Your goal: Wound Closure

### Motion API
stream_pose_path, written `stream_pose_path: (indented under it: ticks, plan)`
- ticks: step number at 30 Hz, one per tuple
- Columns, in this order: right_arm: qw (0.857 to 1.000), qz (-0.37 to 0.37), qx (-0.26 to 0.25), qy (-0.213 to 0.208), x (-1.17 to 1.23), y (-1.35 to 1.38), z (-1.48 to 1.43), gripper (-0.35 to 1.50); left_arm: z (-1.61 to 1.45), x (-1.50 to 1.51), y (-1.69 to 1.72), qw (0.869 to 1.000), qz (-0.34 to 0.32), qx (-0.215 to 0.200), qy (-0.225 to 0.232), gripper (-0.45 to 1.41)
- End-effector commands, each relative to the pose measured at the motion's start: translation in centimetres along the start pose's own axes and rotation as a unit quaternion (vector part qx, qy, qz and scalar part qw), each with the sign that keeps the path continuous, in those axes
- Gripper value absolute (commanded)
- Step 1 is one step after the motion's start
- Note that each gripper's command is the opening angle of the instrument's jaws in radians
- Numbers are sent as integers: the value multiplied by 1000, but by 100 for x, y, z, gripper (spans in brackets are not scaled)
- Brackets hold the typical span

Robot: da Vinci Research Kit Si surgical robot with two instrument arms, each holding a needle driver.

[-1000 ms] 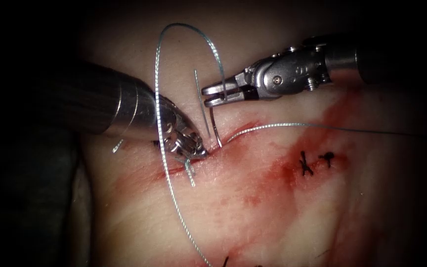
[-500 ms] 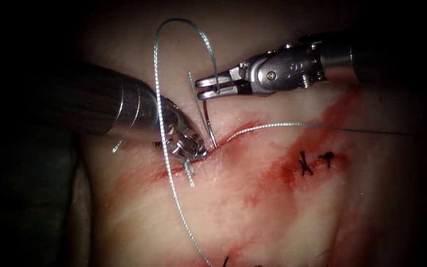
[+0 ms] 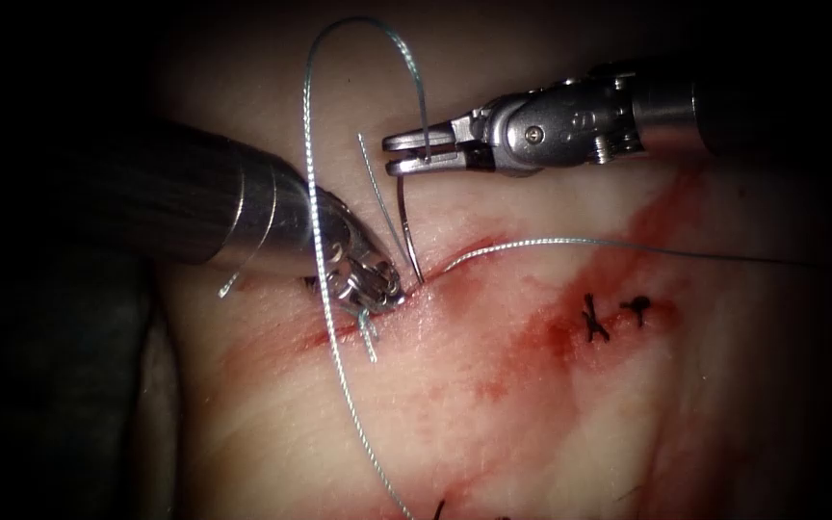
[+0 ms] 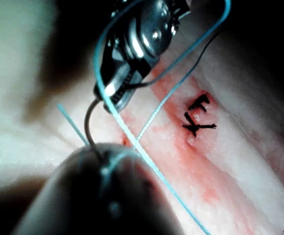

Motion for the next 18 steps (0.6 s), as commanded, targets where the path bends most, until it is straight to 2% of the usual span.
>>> stream_pose_path:
  ticks: [1,6,18]
  plan:
    - [1000,1,-4,0,-5,5,8,-35,7,3,-2,1000,0,0,0,-45]
    - [1000,3,-10,-4,-9,13,8,-35,7,3,-1,1000,1,0,-2,-45]
    - [1000,20,1,-13,-7,10,2,-35,6,2,1,1000,1,-1,-4,-45]
